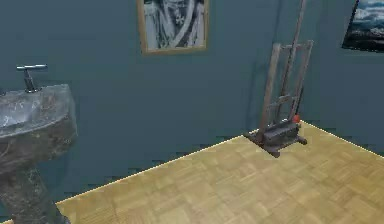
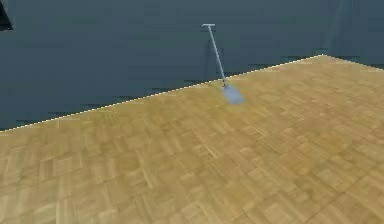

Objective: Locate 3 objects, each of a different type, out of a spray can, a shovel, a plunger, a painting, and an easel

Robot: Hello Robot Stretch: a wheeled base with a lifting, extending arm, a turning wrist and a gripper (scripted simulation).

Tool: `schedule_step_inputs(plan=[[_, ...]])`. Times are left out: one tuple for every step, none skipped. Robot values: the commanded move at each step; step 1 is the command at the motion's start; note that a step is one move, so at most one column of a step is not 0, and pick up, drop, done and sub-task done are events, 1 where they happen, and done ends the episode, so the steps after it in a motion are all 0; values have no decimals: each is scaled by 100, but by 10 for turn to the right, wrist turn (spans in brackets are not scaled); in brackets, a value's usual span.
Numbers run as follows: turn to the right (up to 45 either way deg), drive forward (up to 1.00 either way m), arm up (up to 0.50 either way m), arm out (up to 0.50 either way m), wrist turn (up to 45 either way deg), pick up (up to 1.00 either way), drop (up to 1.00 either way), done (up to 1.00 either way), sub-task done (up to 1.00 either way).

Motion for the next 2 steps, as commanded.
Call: schedule_step_inputs(plan=[[390,0,0,0,0,0,0,0,0],[0,100,0,0,0,0,0,0,0]])
